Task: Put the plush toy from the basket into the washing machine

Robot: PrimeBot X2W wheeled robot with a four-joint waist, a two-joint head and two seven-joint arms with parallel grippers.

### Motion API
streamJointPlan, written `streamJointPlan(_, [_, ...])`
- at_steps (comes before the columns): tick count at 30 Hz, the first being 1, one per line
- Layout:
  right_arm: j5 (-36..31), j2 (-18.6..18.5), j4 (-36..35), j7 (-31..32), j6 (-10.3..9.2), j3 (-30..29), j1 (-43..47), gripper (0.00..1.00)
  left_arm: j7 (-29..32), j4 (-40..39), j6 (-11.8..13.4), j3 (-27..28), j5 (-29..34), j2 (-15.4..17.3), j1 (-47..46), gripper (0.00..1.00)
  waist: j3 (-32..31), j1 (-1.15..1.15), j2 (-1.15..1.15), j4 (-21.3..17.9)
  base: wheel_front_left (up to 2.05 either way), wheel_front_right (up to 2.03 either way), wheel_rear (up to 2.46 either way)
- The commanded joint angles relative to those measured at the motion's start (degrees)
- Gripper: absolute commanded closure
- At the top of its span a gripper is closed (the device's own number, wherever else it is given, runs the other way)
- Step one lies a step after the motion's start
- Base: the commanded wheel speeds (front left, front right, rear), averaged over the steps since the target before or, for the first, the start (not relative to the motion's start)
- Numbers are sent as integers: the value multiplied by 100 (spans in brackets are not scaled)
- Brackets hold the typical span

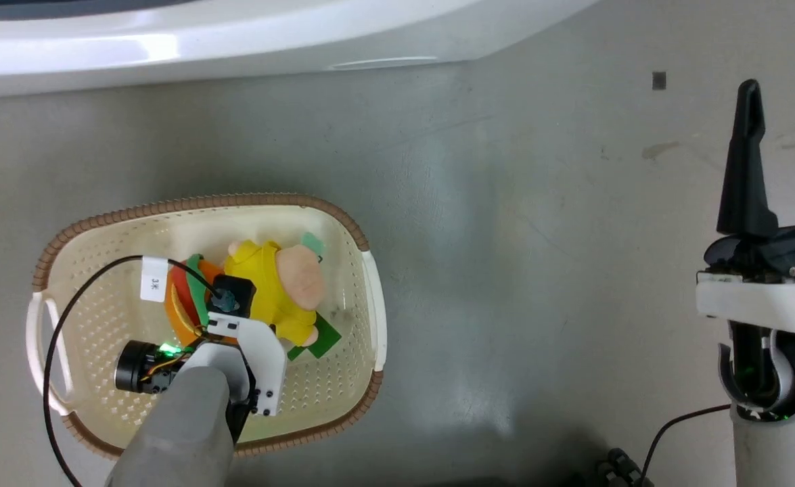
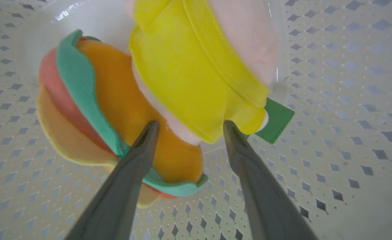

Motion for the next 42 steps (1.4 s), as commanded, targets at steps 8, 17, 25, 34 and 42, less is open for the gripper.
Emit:
streamJointPlan(8, [224,-3,-62,-161,-4,-57,-313,0,-300,644,84,-258,-127,9,-543,0,328,0,0,-51,0,0,0])
streamJointPlan(17, [247,-3,-23,-166,-4,-35,-284,0,-350,665,51,-343,-172,-21,-505,0,210,0,0,-43,0,0,0])
streamJointPlan(25, [258,-3,34,-166,-4,-63,-230,0,-222,665,-103,-449,-209,-32,-422,100,51,0,0,-22,0,0,0])
streamJointPlan(34, [253,-3,142,-166,-4,-126,-135,0,-282,665,-214,-504,-306,-75,-301,100,-209,0,0,51,0,0,0])
streamJointPlan(42, [295,-3,234,-166,-4,-120,-94,0,-501,665,-290,-576,-355,-86,-236,100,-358,0,0,94,0,0,0])
